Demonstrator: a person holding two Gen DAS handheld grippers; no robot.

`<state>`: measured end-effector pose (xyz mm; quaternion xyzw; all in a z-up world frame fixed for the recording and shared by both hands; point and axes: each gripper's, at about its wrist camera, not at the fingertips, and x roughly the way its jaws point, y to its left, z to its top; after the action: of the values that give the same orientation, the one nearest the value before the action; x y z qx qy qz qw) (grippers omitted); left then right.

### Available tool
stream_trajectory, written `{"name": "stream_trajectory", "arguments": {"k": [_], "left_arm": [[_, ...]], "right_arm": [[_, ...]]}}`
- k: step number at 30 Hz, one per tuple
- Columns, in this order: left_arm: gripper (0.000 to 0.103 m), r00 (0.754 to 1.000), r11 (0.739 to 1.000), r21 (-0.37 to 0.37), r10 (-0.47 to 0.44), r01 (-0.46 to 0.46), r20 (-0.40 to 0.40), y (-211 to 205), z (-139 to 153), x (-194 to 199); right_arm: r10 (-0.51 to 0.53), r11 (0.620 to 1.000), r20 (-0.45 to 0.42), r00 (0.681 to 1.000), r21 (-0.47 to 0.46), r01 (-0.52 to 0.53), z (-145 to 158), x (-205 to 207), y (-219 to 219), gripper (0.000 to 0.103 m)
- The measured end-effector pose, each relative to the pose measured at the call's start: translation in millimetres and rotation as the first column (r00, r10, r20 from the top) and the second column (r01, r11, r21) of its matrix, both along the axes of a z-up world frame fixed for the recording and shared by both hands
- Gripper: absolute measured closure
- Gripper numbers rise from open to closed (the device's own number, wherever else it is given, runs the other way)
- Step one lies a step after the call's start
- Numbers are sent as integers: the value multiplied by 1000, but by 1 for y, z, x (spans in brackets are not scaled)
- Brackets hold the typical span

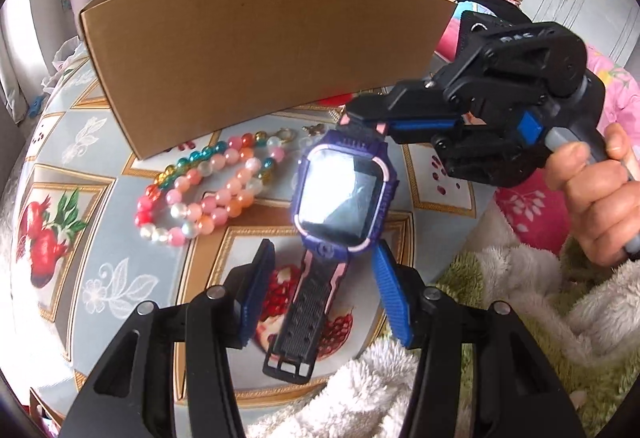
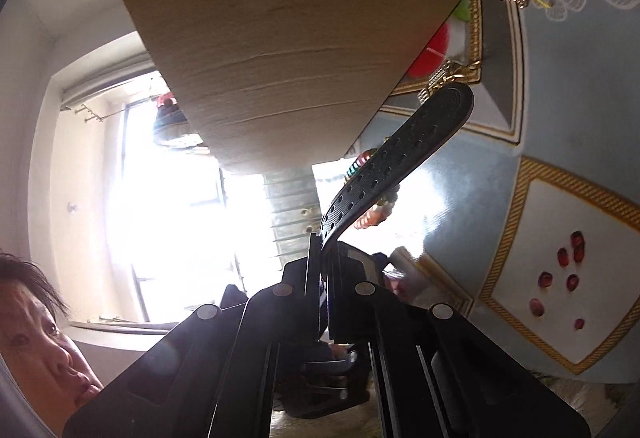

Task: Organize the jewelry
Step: 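Lift the smartwatch with the left tool while the right tool grips its strap, then carry the smartwatch into the cardboard box and open both tools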

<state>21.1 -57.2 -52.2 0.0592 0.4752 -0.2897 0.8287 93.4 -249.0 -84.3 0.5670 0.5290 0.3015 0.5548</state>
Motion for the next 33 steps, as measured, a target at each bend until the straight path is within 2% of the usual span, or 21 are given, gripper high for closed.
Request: {"name": "stream_trajectory", "arguments": {"k": [4, 5, 8, 11, 14, 17, 19, 23, 27, 29, 31, 33], "left_arm": [[53, 1000, 999, -29, 14, -14, 1, -3, 0, 4], [57, 1000, 999, -33, 19, -19, 6, -2, 0, 4], [76, 999, 999, -44, 32, -32, 0, 1, 1, 4], [77, 999, 998, -41, 37, -36, 14, 4, 4, 0], [78, 998, 1000, 6, 24, -24, 61, 0, 9, -10], [79, 995, 999, 30, 15, -18, 98, -4, 18, -18], [80, 993, 999, 32, 14, -18, 121, -4, 26, -22], [80, 981, 999, 48, 0, -10, 196, -4, 53, -28], [81, 952, 995, 102, -35, 4, 303, -5, 95, -27], [82, 925, 990, 138, -60, 8, 376, -7, 119, -20], [83, 903, 987, 162, -83, 15, 423, -8, 138, -8], [83, 893, 984, 176, -96, 19, 440, -10, 154, 14]], "right_arm": [[-27, 991, -12, 1000, 133, 29, -8, -3, 4, 102], [-36, 987, -16, 999, 155, 38, -10, -4, 0, 102], [-60, 986, -26, 998, 154, 64, -14, -6, -9, 102], [-84, 988, -29, 996, 130, 87, -21, -13, -16, 102], [-89, 995, 15, 996, 54, 88, -12, -15, -26, 102], [-53, 989, 115, 992, -128, 68, 19, -20, -24, 102], [-20, 977, 179, 984, -206, 57, 28, -25, -4, 102], [67, 941, 327, 943, -334, 49, 74, -30, 8, 102], [182, 874, 449, 875, -482, 66, 120, -24, 23, 102], [232, 850, 513, 826, -520, 84, 144, -14, 34, 102], [261, 841, 551, 793, -534, 94, 163, 0, 35, 102], [280, 837, 585, 761, -537, 104, 181, 24, 21, 102]]}}
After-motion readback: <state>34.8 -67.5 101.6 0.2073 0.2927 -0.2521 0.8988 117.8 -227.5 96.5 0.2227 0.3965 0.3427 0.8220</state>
